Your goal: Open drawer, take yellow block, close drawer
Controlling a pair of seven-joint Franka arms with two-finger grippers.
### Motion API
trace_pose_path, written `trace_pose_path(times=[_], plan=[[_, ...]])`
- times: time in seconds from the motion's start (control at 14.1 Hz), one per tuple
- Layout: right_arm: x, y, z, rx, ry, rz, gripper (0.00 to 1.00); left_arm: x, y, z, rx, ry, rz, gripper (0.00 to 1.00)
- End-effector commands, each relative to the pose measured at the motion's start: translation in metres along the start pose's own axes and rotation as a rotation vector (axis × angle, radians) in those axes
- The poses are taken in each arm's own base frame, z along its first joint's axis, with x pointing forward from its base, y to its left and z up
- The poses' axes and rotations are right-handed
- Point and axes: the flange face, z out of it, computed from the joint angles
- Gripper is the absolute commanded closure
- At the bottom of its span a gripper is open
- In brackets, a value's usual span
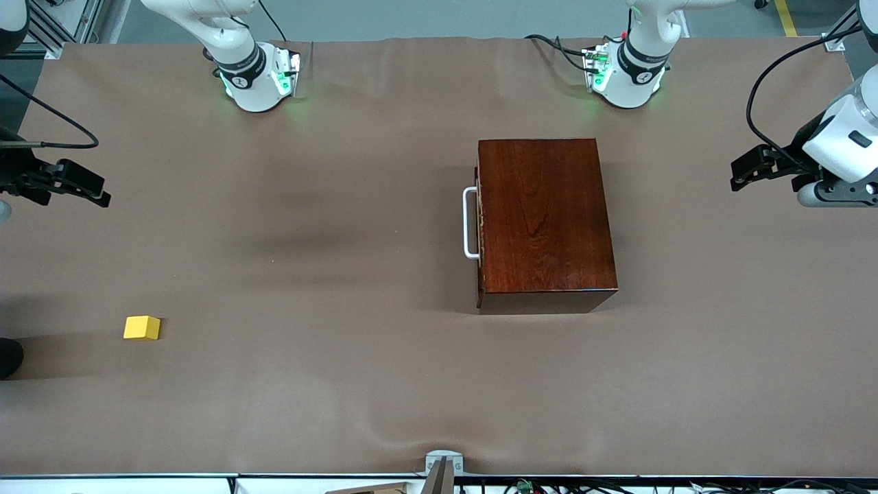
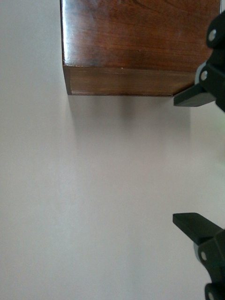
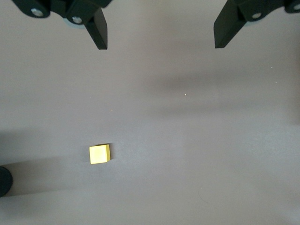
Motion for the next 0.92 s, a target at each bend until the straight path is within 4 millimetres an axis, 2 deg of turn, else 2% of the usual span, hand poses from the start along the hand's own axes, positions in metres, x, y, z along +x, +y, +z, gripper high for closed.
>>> trace_pose_path(times=[0.0,0.85], plan=[[-0.006,-0.0004,-0.0047,0.007,0.012,-0.01,0.0,-0.0018,0.0047,-0.0069,-0.013,-0.005,-0.031,0.0],[-0.0058,-0.0012,-0.0048,0.007,0.013,-0.01,0.0,-0.0021,0.0089,-0.005,-0.012,-0.013,-0.037,0.0]])
